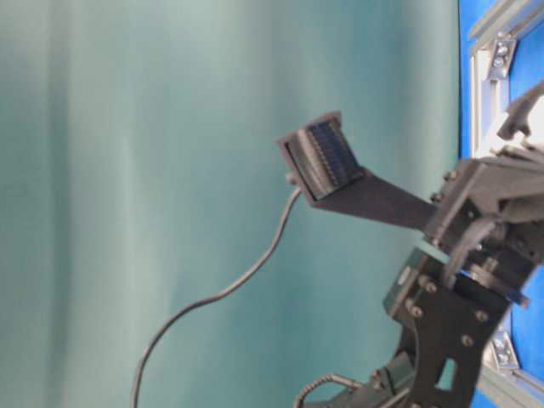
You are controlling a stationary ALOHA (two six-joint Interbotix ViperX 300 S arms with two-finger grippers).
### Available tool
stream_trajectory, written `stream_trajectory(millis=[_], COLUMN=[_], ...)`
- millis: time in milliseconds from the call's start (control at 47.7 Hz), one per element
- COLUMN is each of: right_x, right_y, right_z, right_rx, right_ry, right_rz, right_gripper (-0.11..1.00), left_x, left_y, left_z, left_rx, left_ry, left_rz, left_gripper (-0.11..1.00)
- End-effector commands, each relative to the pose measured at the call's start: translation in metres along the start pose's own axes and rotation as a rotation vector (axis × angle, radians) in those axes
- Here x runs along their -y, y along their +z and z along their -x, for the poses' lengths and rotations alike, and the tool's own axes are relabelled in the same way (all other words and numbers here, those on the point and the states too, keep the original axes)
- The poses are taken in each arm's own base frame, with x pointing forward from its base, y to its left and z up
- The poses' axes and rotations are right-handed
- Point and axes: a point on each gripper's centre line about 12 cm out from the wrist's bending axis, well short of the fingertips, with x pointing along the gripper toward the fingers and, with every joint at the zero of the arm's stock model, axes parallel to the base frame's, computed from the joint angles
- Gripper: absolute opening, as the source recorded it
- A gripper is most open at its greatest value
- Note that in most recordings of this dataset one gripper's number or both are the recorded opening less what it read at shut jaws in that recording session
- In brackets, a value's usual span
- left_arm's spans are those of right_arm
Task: Insert the wire through the string loop located on the right side.
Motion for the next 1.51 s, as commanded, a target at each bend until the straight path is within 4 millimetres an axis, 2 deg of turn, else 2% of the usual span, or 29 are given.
stream_trajectory(millis=[0, 189, 377, 838, 1069, 1236, 1488], right_x=[-0.001, -0.001, -0.001, -0.001, -0.001, -0.001, -0.001], right_y=[0.005, 0.005, 0.005, 0.005, 0.005, 0.006, 0.007], right_z=[0.002, 0.004, 0.004, 0.004, 0.004, 0.004, 0.004], right_rx=[0.019, 0.019, 0.021, 0.021, 0.022, 0.026, 0.029], right_ry=[0.003, 0.005, 0.005, 0.006, 0.007, 0.008, 0.009], right_rz=[-0.005, -0.005, -0.002, 0.004, 0.007, 0.007, 0.007], right_gripper=[0.92, 0.93, 0.93, 0.93, 0.93, 0.93, 0.93], left_x=[0.004, 0.006, 0.010, 0.004, 0.002, 0.000, -0.003], left_y=[0.026, 0.019, 0.005, -0.060, -0.085, -0.088, -0.086], left_z=[0.015, 0.044, 0.088, 0.197, 0.241, 0.253, 0.251], left_rx=[0.062, 0.041, 0.024, -0.053, -0.069, -0.052, -0.061], left_ry=[-0.009, -0.014, -0.027, -0.036, -0.048, -0.048, -0.039], left_rz=[-0.001, -0.007, -0.010, -0.023, -0.030, -0.028, -0.024], left_gripper=[0.08, 0.08, 0.08, 0.08, 0.08, 0.08, 0.08])
